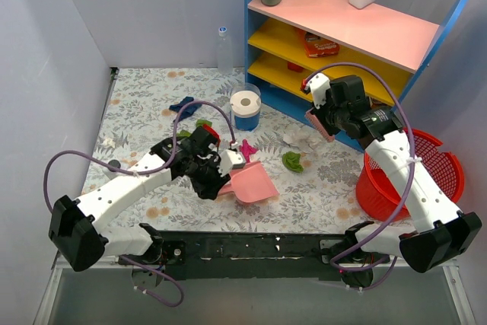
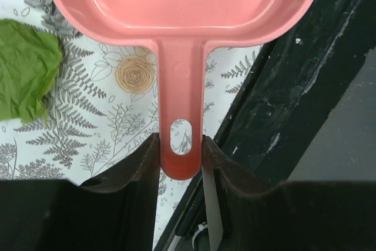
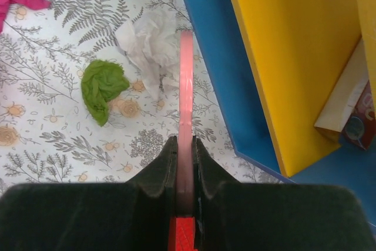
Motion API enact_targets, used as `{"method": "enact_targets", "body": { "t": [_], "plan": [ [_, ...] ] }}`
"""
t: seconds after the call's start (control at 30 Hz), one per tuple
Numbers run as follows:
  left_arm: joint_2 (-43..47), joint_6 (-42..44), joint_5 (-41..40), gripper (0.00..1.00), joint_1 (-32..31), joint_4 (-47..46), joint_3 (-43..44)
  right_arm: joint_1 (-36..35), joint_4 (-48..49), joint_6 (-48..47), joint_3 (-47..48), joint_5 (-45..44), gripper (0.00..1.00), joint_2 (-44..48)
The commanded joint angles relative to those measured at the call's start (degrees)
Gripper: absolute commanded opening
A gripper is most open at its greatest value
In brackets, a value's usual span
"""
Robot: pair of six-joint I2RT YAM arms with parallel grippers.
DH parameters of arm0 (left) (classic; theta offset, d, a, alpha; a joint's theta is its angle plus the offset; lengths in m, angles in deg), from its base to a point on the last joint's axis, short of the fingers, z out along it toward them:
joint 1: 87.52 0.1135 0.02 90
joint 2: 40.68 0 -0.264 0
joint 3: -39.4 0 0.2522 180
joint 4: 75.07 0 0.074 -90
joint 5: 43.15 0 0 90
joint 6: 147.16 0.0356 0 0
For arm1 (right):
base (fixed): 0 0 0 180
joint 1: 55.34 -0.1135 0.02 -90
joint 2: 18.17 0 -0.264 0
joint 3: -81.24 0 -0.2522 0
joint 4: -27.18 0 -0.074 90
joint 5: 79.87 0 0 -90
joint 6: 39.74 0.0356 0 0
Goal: Sweep away the paper scraps from the table
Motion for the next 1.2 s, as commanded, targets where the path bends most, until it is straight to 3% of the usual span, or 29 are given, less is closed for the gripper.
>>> {"method": "enact_targets", "body": {
  "t": [0.0,0.27,0.87,1.17],
  "plan": [
    [-1.03,-3.06,-7.01,0.00,-4.33,-6.20,-0.80,0.12,1.32,-1.99,-0.52,-4.57,0.01,0.19],
    [-12.89,-3.41,-16.60,0.00,-8.64,-10.33,2.70,0.21,6.50,-4.01,-2.81,-5.28,0.01,-2.09],
    [-22.74,-4.47,-15.91,0.00,-9.17,-10.68,8.25,-0.50,17.06,-8.06,-11.16,-1.77,0.01,-9.74],
    [-27.75,-5.96,-15.37,0.00,-9.17,-11.91,11.59,-4.01,9.24,-0.87,-13.36,20.62,0.01,-6.23]
  ]
}}
